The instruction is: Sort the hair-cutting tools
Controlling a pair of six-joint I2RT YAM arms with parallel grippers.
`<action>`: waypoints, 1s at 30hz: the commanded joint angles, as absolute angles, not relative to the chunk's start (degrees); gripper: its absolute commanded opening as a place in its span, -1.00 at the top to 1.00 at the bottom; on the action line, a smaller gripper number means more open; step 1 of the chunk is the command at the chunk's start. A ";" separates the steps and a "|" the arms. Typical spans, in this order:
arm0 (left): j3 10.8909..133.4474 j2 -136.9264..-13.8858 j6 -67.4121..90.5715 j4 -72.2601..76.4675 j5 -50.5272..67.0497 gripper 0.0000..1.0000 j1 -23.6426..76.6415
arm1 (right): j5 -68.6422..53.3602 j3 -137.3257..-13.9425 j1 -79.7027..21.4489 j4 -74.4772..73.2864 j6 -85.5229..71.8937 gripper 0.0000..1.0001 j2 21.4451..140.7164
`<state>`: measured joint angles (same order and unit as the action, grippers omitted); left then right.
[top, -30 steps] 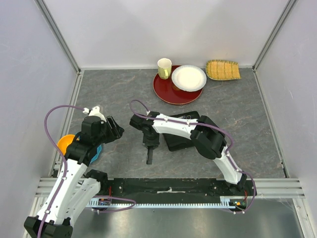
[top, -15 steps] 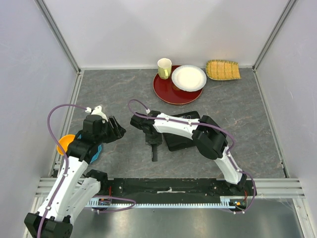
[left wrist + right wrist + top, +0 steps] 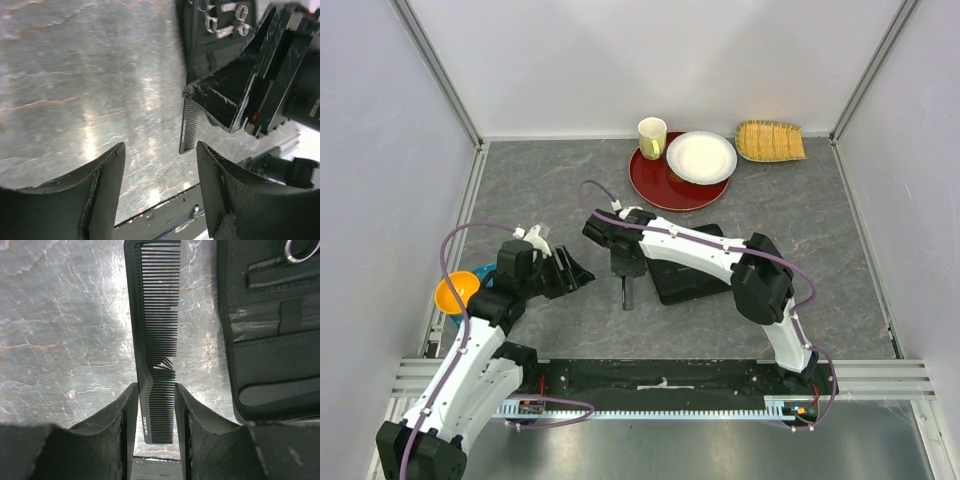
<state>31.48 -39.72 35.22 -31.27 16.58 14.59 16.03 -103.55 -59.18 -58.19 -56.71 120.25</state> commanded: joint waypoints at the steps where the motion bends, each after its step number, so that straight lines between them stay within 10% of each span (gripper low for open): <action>1: 27.78 -38.49 39.98 -17.69 30.20 -0.32 14.50 | 18.54 -105.64 -57.75 -59.15 -55.28 0.18 114.71; 22: 29.00 -60.28 46.49 20.47 35.95 -0.43 26.28 | 11.78 -105.91 -50.19 -57.31 -53.35 0.19 102.75; 30: 33.57 -68.28 47.55 23.64 37.44 0.14 27.51 | 8.79 -104.68 -48.43 -55.20 -52.82 0.19 100.99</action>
<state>29.91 -65.19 46.09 18.57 36.14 26.57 10.92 -103.79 -49.25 -57.49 -53.69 104.68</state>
